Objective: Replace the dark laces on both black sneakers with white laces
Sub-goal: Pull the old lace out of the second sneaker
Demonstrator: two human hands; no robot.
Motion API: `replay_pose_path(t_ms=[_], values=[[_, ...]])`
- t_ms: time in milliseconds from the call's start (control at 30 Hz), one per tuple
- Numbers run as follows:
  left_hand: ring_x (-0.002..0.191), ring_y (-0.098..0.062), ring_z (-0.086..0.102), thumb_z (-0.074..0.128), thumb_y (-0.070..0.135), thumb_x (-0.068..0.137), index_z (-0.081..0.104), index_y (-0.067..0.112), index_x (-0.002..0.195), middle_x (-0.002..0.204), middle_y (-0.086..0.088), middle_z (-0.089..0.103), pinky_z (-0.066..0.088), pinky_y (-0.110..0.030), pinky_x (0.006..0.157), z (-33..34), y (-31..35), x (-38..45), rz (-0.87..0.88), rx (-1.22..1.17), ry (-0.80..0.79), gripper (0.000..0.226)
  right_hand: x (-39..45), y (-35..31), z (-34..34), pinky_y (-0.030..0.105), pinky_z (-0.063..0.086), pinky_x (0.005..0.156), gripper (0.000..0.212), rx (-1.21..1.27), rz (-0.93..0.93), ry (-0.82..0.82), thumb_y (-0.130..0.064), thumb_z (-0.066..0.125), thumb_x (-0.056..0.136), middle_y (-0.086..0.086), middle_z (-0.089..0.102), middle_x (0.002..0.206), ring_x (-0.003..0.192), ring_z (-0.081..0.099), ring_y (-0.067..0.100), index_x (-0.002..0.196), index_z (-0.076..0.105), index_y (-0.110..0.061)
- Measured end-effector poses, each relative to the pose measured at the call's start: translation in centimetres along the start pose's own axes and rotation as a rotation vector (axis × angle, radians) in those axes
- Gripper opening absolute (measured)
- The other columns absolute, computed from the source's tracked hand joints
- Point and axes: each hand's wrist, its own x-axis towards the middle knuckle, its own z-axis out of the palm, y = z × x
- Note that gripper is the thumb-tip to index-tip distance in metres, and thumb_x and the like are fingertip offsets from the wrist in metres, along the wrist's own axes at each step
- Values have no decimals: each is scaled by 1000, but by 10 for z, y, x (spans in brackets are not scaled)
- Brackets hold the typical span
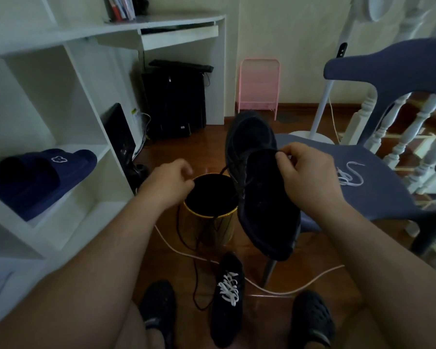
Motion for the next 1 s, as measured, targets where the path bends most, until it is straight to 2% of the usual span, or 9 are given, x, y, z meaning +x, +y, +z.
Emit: replay_pose_path(t_ms=[100, 300, 367, 467, 533, 600, 667, 800, 1000], values=[[84, -11, 62, 65, 33, 98, 63, 38, 108, 96, 11, 64, 52, -33, 72, 8, 28, -12, 259, -278, 195, 12, 0, -2, 5, 37, 50, 75, 20, -1, -13, -1, -28, 57, 104, -6, 61, 78, 76, 60, 17, 97, 71, -15], [84, -8, 55, 56, 42, 105, 62, 31, 102, 94, 13, 57, 44, -33, 69, 27, 47, -20, 465, -128, 224, 13, -5, -12, 11, 34, 45, 68, 19, 21, -57, -19, -27, 57, 104, -8, 60, 75, 70, 56, 13, 96, 71, -17], [79, -9, 56, 53, 44, 106, 62, 33, 99, 90, 13, 57, 40, -34, 64, 27, 47, -17, 397, -63, 222, 17, -6, -11, 11, 33, 45, 68, 19, 17, -59, -30, -28, 57, 104, -9, 59, 74, 70, 57, 13, 96, 71, -18], [78, -16, 59, 54, 47, 101, 60, 34, 90, 86, 10, 60, 41, -33, 62, 15, 34, -8, 97, 67, 215, 18, -2, -6, 7, 33, 45, 70, 20, 7, -40, -7, -29, 57, 104, -11, 57, 72, 70, 57, 14, 94, 70, -18], [83, -23, 63, 59, 46, 98, 63, 28, 88, 89, 2, 65, 50, -37, 72, 2, 15, 0, -110, 205, 74, 22, -1, -3, 4, 36, 48, 74, 20, 26, -17, 6, -29, 56, 104, -15, 55, 69, 68, 56, 12, 91, 67, -20], [86, -24, 65, 62, 43, 99, 65, 19, 89, 93, -2, 69, 54, -38, 78, -3, -2, 4, -159, 230, -106, 26, -1, -1, 3, 40, 50, 77, 20, 24, -16, 16, -29, 56, 104, -15, 56, 69, 68, 57, 13, 91, 68, -19], [86, -19, 64, 64, 41, 101, 62, 23, 94, 96, 2, 68, 50, -35, 72, -1, -4, 2, -72, 112, -119, 20, -1, -2, 5, 37, 50, 75, 21, 10, -21, 16, -28, 57, 104, -14, 54, 69, 68, 55, 13, 94, 71, -16], [91, -6, 59, 60, 44, 103, 62, 35, 109, 102, 12, 62, 48, -29, 72, 8, 30, -17, 311, -214, 180, 11, -3, -8, 9, 33, 45, 70, 20, 16, -20, 7, -27, 58, 103, -12, 54, 70, 70, 55, 14, 94, 72, -15], [83, -8, 56, 56, 42, 106, 59, 35, 101, 93, 14, 57, 37, -28, 63, 28, 45, -19, 434, -92, 184, 9, -8, -14, 14, 34, 44, 65, 20, 10, -70, -39, -28, 57, 104, -6, 63, 76, 71, 58, 15, 96, 71, -16]])
